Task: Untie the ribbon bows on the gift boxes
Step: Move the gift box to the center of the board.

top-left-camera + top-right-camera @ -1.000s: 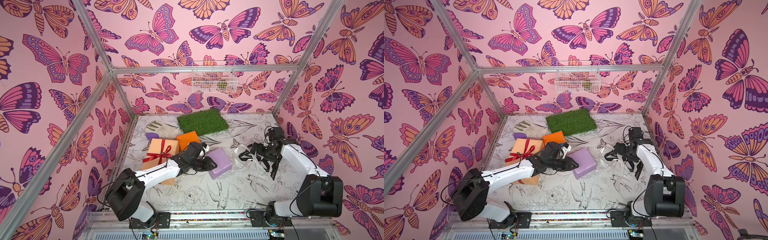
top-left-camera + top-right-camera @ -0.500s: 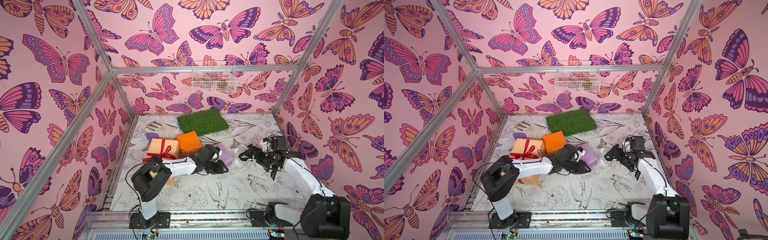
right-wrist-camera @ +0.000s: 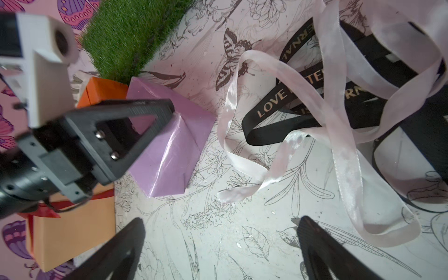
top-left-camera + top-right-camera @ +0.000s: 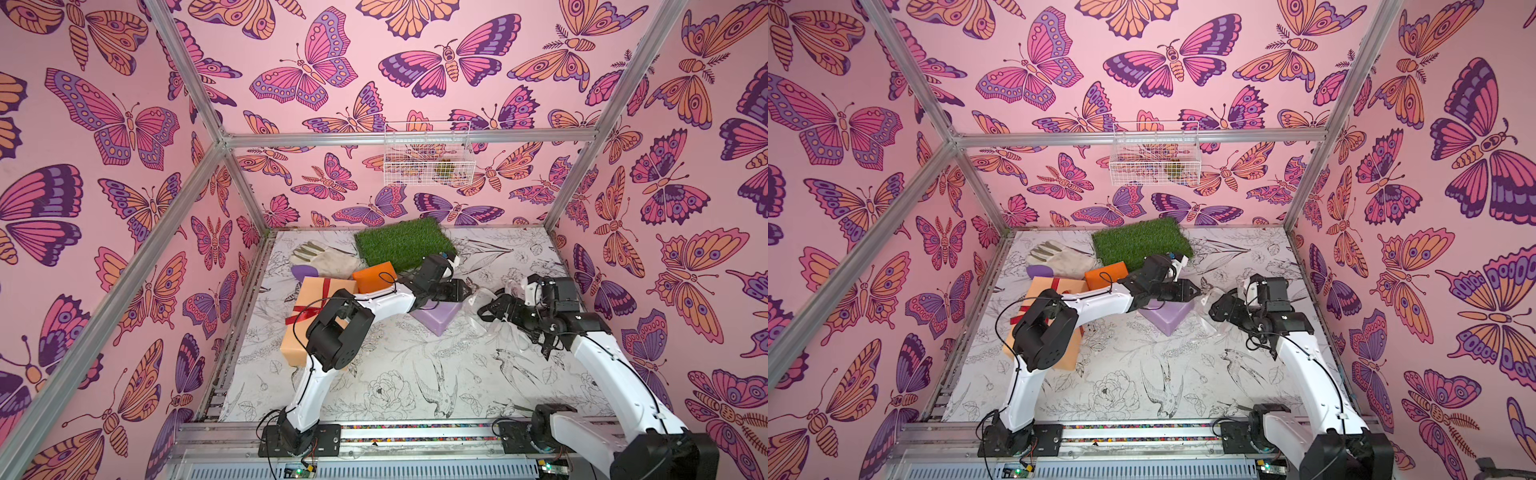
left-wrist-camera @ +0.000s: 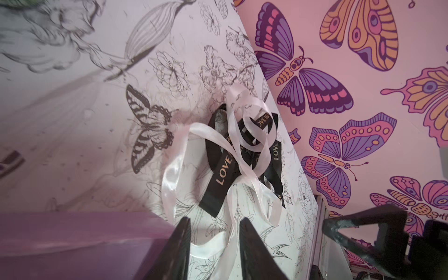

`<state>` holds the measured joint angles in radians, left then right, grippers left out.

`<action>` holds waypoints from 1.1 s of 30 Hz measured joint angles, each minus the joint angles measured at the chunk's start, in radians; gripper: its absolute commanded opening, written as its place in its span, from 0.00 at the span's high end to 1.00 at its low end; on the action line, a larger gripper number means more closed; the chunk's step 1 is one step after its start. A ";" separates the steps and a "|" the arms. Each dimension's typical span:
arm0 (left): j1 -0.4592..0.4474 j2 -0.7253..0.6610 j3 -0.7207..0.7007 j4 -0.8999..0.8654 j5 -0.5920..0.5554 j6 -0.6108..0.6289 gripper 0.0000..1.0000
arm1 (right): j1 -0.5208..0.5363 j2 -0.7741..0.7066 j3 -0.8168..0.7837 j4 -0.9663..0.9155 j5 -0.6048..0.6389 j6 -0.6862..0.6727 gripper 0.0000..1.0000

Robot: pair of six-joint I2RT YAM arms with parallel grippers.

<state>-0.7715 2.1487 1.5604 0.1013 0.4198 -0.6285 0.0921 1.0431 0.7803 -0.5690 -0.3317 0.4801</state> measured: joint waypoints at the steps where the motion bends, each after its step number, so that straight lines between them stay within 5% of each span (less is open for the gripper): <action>1: 0.009 -0.015 0.000 -0.022 0.002 0.012 0.61 | 0.056 0.000 0.000 0.000 0.029 0.007 0.06; 5: 0.041 -0.123 -0.035 -0.098 0.010 0.038 0.50 | 0.276 0.020 0.000 0.017 0.123 0.054 0.06; 6: 0.051 -0.164 -0.056 -0.106 0.010 0.037 0.42 | 0.323 0.032 0.000 0.028 0.141 0.068 0.06; 8: 0.091 -0.280 -0.119 -0.127 0.016 0.044 0.01 | 0.439 0.079 0.000 0.070 0.195 0.105 0.06; 13: 0.238 -0.540 -0.247 -0.189 -0.023 0.068 0.00 | 0.623 0.252 0.011 0.165 0.291 0.192 0.12; 22: 0.464 -0.917 -0.510 -0.336 -0.260 0.165 0.00 | 0.697 0.507 0.050 0.319 0.439 0.306 0.12; 33: 0.805 -0.956 -0.635 -0.466 -0.463 0.171 0.00 | 0.636 0.748 0.308 0.387 0.589 0.260 0.10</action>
<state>0.0330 1.1923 0.9257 -0.3649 -0.0429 -0.4580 0.7277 1.7908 1.0882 -0.1818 0.2573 0.7403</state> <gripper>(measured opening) 0.999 0.898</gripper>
